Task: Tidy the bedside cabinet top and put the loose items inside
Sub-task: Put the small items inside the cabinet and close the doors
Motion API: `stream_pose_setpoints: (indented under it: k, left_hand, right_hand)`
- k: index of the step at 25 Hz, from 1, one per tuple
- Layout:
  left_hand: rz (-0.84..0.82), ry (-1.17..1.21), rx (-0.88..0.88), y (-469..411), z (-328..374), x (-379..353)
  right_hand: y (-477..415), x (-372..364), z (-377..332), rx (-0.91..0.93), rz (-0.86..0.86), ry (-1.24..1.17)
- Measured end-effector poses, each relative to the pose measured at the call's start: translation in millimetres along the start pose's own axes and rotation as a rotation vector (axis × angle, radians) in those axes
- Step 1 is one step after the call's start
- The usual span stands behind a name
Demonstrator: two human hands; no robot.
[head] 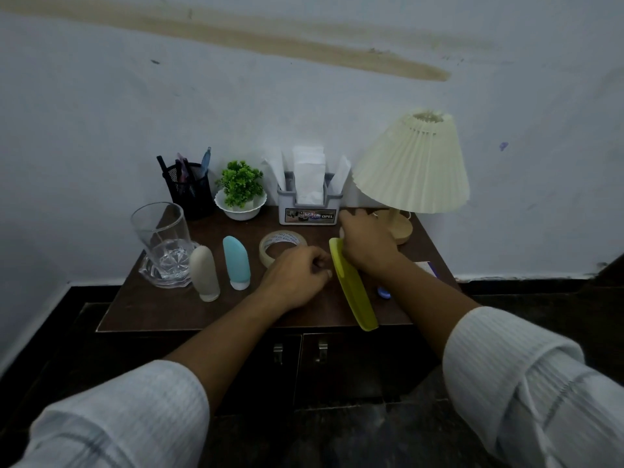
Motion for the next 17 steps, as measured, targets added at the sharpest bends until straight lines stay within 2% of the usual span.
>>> stream_pose_setpoints:
  k: [5,8,12,17]
  left_hand:
    - [-0.02,-0.031,0.053,23,5,0]
    - [-0.059,-0.075,0.119,43,-2,-2]
    - [-0.053,-0.15,0.169,66,-8,-1]
    - [-0.078,-0.115,0.152,81,-5,-5]
  right_hand:
    - [56,16,-27,0.062,0.065,-0.155]
    - [86,9,-44,0.079,0.018,-0.316]
    - [106,-8,-53,0.089,-0.016,-0.355]
    - [115,-16,-49,0.046,-0.021,-0.489]
Point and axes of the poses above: each hand's wrist, its own y-axis away from the middle knuckle, its own x-axis out of the back of the hand, z = x × y, the point moved 9 cm from there along -y, towards the middle knuckle, and after that the axes turned 7 degrees about -z, right-handed, at the moved point
